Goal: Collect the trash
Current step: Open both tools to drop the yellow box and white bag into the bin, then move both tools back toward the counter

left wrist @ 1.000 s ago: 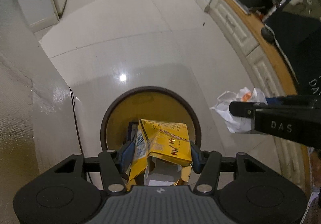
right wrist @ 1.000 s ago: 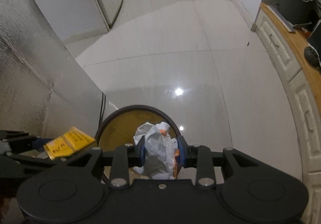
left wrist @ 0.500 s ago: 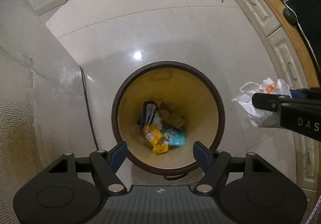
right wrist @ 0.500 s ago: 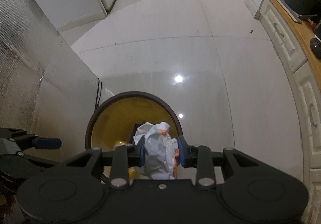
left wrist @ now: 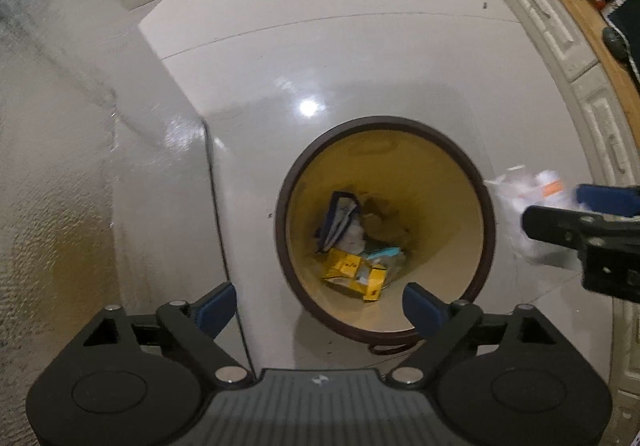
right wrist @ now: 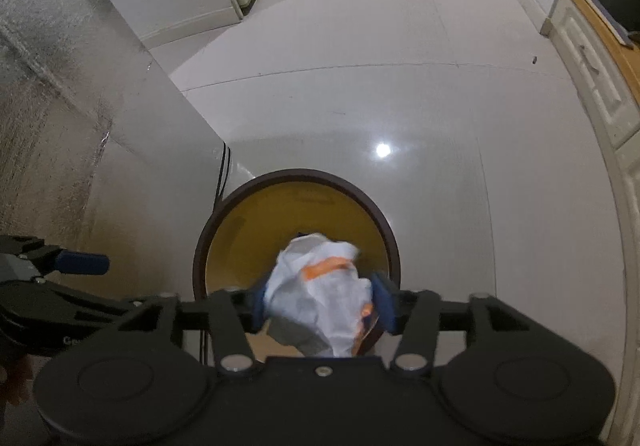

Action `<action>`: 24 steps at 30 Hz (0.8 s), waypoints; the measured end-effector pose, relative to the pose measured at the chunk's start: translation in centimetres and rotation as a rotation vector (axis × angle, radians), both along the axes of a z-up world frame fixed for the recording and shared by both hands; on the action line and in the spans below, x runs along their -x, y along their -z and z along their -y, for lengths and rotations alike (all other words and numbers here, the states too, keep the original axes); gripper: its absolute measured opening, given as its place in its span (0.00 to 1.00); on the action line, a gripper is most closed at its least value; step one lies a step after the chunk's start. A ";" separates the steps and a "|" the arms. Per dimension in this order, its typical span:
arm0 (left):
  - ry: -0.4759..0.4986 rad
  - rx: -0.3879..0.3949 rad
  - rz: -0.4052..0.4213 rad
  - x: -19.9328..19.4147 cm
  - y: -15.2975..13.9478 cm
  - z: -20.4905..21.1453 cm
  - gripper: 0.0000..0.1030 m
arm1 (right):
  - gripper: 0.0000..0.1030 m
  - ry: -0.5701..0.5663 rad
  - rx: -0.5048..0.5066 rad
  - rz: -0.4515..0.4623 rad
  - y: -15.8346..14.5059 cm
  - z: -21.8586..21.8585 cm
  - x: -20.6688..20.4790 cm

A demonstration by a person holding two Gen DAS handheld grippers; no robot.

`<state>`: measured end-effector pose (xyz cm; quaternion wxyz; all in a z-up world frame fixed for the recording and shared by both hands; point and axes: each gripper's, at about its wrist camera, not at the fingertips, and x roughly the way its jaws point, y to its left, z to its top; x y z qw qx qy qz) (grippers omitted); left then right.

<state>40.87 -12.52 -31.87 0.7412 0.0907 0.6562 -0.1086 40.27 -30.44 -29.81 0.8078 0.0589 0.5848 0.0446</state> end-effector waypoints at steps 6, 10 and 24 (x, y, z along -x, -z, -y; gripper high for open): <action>-0.037 -0.015 -0.002 0.1 -0.4 -1.1 0.95 | 0.76 -0.032 0.019 -0.043 0.5 -0.2 0.5; -0.038 -0.023 0.008 0.3 -0.8 -1.5 0.98 | 0.79 -0.061 0.059 -0.082 0.9 -0.3 0.9; -0.035 -0.012 0.051 1.3 -3.8 -2.4 1.00 | 1.00 -0.013 0.063 -0.059 -1.2 0.8 2.3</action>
